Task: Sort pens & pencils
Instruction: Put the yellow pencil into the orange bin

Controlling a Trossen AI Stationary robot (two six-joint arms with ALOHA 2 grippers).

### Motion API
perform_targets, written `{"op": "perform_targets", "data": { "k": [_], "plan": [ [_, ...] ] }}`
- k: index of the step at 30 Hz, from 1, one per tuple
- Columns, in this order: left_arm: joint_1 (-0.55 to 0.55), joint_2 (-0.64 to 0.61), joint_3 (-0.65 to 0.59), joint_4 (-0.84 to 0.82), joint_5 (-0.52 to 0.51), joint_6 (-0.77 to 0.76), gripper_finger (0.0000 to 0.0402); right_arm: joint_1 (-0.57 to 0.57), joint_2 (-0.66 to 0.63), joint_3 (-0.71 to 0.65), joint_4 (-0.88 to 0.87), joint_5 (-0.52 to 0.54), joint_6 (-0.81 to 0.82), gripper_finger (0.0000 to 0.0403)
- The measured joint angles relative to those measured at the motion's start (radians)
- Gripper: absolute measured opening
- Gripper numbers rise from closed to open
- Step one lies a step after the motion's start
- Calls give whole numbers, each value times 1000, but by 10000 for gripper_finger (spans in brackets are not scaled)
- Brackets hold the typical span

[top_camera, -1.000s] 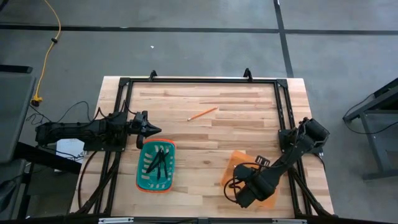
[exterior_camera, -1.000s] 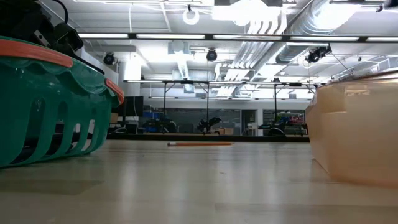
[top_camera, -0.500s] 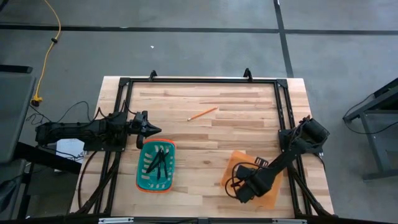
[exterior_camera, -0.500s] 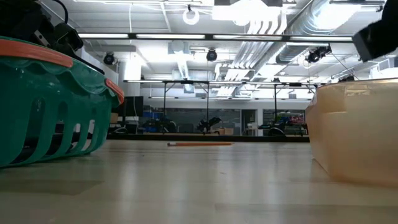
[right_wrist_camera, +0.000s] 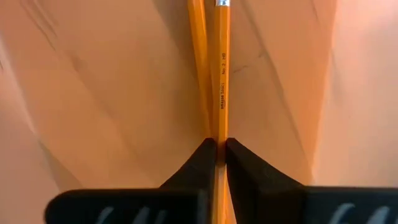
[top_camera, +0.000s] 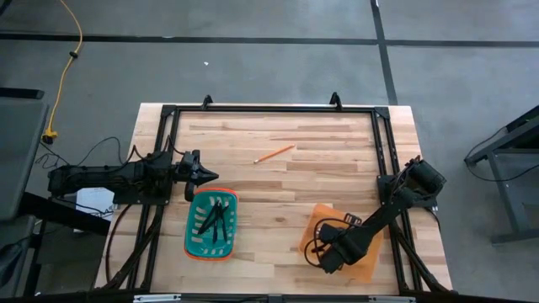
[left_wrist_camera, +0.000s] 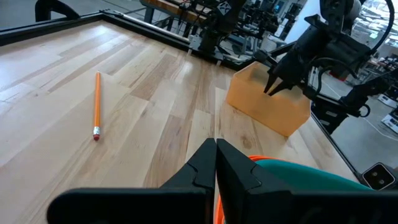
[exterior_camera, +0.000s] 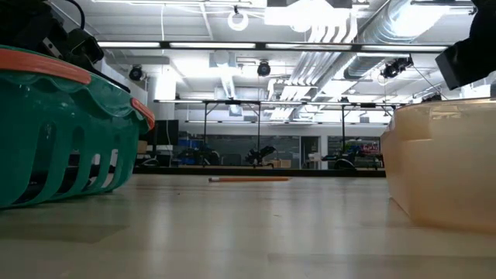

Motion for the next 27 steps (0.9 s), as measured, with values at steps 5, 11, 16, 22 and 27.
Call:
{"op": "perform_targets", "data": {
  "k": [5, 11, 16, 22, 27],
  "plan": [
    [0, 0, 0, 0, 0, 0, 1, -11, 0, 0, -29, -7, 18, 54],
    [0, 0, 0, 0, 0, 0, 1, -38, 0, 0, -37, -56, -11, 93],
    [0, 0, 0, 0, 0, 0, 1, -71, 0, 50, -129, -89, -49, 103],
    [0, 0, 0, 0, 0, 0, 1, -118, 0, 205, -306, -62, -151, 103],
    [0, 0, 0, 0, 0, 0, 1, -171, 0, 346, -454, -32, -238, 103]
  ]
}}
